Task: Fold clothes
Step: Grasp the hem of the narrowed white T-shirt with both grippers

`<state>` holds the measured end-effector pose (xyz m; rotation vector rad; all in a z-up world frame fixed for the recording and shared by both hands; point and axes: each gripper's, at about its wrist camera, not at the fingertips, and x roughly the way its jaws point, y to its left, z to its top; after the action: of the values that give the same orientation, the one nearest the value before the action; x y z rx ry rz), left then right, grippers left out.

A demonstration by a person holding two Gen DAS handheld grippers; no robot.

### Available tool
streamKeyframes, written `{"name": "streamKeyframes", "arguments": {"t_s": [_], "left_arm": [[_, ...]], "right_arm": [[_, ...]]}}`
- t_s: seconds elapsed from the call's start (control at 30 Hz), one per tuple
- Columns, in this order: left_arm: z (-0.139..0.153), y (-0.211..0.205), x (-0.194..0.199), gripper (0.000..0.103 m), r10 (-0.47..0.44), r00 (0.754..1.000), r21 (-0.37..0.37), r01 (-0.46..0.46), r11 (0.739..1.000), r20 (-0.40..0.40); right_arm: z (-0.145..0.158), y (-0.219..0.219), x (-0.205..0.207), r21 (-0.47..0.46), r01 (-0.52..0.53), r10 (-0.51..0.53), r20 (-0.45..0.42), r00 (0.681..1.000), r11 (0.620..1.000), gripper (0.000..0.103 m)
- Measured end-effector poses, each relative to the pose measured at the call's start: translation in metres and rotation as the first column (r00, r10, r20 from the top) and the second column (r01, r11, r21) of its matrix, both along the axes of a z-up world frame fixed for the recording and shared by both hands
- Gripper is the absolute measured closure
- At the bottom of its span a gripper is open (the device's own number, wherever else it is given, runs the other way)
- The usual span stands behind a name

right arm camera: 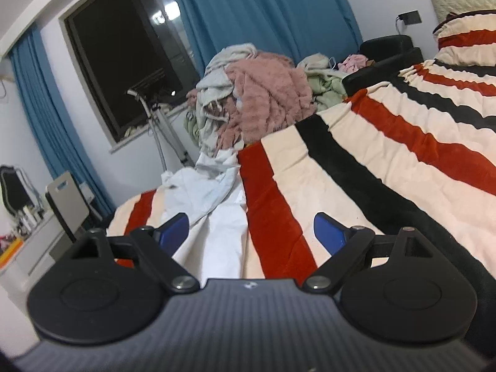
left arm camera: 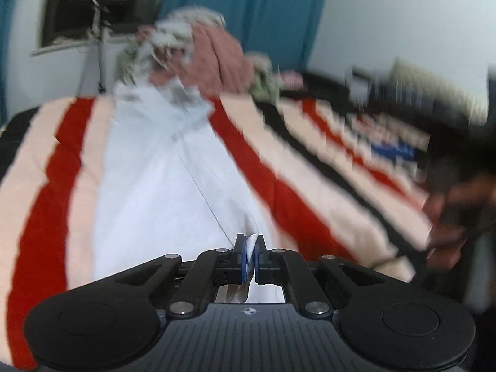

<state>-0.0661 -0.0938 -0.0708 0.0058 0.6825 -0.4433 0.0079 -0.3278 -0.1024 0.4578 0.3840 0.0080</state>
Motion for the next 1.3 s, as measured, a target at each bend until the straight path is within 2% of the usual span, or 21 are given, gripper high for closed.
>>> {"name": "streamKeyframes", "arguments": {"t_s": [0.07, 0.13, 0.2, 0.23, 0.3, 0.43, 0.47, 0.53, 0.6, 0.7, 0.83, 0.93, 1.1, 1.17, 1.2, 1.3], "left_arm": [[-0.02, -0.007, 0.011, 0.098, -0.004, 0.996, 0.016, 0.005, 1.0, -0.085], [-0.031, -0.006, 0.019, 0.096, -0.006, 0.992, 0.011, 0.007, 1.0, -0.126], [-0.031, -0.002, 0.02, 0.087, 0.0, 0.99, -0.025, -0.004, 1.0, -0.141], [-0.03, 0.002, 0.023, 0.085, 0.002, 0.989, -0.046, -0.009, 0.999, -0.146], [-0.025, 0.006, 0.025, 0.062, -0.003, 0.99, -0.066, -0.006, 0.998, -0.143], [-0.011, 0.016, 0.03, 0.046, -0.023, 0.987, -0.116, 0.004, 0.993, -0.159], [-0.004, 0.022, 0.029, 0.04, -0.018, 0.987, -0.119, -0.001, 0.993, -0.162], [0.008, 0.033, 0.027, 0.036, -0.008, 0.986, -0.126, -0.013, 0.992, -0.166], [0.016, 0.046, 0.029, 0.026, 0.011, 0.985, -0.138, -0.036, 0.99, -0.173], [0.026, 0.073, 0.039, 0.022, 0.096, 0.981, -0.157, -0.123, 0.98, -0.17], [0.026, 0.113, 0.062, 0.02, 0.308, 0.938, -0.139, -0.33, 0.934, -0.16], [0.01, 0.138, 0.085, 0.02, 0.403, 0.883, -0.155, -0.445, 0.882, -0.243], [-0.027, 0.169, 0.111, 0.021, 0.41, 0.795, -0.218, -0.541, 0.812, -0.447], [-0.04, 0.175, 0.116, 0.022, 0.365, 0.774, -0.251, -0.545, 0.8, -0.518], [-0.043, 0.176, 0.117, 0.022, 0.361, 0.772, -0.247, -0.543, 0.803, -0.524], [-0.043, 0.17, 0.115, 0.022, 0.356, 0.787, -0.222, -0.516, 0.827, -0.505]], "right_arm": [[-0.005, 0.001, 0.004, 0.011, -0.03, 0.03, -0.026, 0.999, 0.999, 0.014], [-0.009, 0.003, 0.008, 0.024, -0.057, 0.058, -0.051, 0.997, 0.998, 0.014], [-0.011, 0.006, 0.011, 0.027, -0.072, 0.074, -0.065, 0.995, 0.997, 0.014], [-0.012, 0.007, 0.011, 0.025, -0.075, 0.077, -0.068, 0.995, 0.997, 0.014], [-0.012, 0.008, 0.011, 0.021, -0.077, 0.079, -0.069, 0.995, 0.997, 0.014], [-0.012, 0.008, 0.011, 0.02, -0.076, 0.077, -0.072, 0.994, 0.997, 0.014], [-0.012, 0.008, 0.011, 0.02, -0.075, 0.076, -0.074, 0.994, 0.997, 0.014], [-0.012, 0.008, 0.01, 0.019, -0.073, 0.074, -0.076, 0.994, 0.997, 0.014], [-0.013, 0.008, 0.01, 0.023, -0.074, 0.075, -0.075, 0.994, 0.997, 0.014], [-0.016, 0.007, 0.011, 0.045, -0.081, 0.085, -0.084, 0.993, 0.996, 0.014], [-0.025, 0.006, 0.017, 0.132, -0.118, 0.134, -0.119, 0.984, 0.984, 0.014], [-0.038, 0.005, 0.021, 0.221, -0.125, 0.163, -0.162, 0.973, 0.967, 0.014], [-0.06, 0.007, 0.027, 0.318, -0.091, 0.174, -0.244, 0.954, 0.944, 0.014], [-0.065, 0.008, 0.028, 0.348, -0.088, 0.186, -0.259, 0.948, 0.933, 0.014], [-0.067, 0.009, 0.029, 0.356, -0.087, 0.19, -0.267, 0.945, 0.931, 0.014], [-0.069, 0.014, 0.029, 0.329, -0.079, 0.18, -0.288, 0.94, 0.941, 0.014]]}}
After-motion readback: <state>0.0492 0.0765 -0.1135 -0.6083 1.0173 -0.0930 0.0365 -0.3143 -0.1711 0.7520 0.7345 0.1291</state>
